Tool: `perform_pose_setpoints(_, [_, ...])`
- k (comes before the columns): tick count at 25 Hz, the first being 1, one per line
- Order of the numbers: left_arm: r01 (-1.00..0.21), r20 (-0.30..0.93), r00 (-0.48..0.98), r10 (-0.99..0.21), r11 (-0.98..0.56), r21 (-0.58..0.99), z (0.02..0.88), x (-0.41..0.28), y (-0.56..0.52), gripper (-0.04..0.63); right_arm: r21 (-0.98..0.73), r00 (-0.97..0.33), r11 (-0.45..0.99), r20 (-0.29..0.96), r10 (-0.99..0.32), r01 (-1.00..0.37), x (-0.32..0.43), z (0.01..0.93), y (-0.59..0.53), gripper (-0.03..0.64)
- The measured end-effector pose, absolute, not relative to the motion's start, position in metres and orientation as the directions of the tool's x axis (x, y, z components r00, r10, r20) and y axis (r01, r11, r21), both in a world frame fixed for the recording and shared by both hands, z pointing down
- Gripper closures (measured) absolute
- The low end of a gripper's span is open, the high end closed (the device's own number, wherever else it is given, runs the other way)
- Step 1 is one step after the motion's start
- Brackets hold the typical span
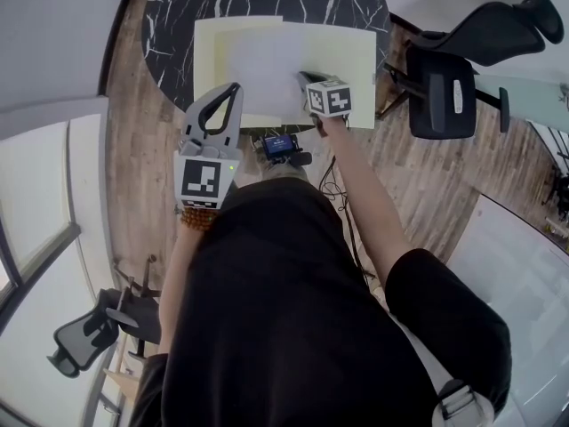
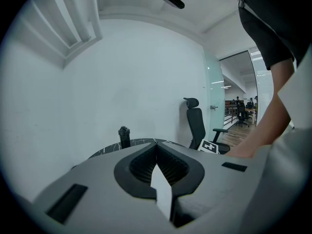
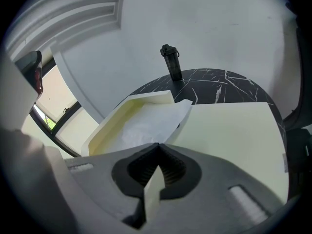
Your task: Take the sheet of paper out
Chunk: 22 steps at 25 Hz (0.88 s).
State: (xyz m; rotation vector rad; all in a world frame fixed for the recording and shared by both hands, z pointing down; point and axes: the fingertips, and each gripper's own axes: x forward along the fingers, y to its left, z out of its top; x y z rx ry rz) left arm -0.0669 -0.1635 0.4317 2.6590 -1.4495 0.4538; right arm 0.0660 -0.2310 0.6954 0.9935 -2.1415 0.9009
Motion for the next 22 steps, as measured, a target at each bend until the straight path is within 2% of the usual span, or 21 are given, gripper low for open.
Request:
perform_pose_setpoints(8, [-0.853, 0.325, 0.491, -0.808, -0.522, -0.011, 0.432, -0.061, -0.166, 0.595, -0.327, -0.532, 0.464, 0.731, -0.427, -0.823, 0.079, 0.689, -0.233, 0.619])
perform_pose_setpoints(12, [-0.817, 0.299, 0.530, -0.793, -0.573, -0.071, 0.433, -0.055, -0.168, 0.595, -0.320, -0.520, 0.448, 0.726, -0.451, -0.835, 0.087, 0.687, -0.235, 0.620])
perform_pose_setpoints(22, [-0.811, 0.301, 0.545, -0.783, -0.583, -0.050, 0.430, -0.046, -0.171, 0.595, -0.315, -0.504, 0.415, 0.701, -0.505, -0.854, 0.106, 0.674, -0.236, 0.620])
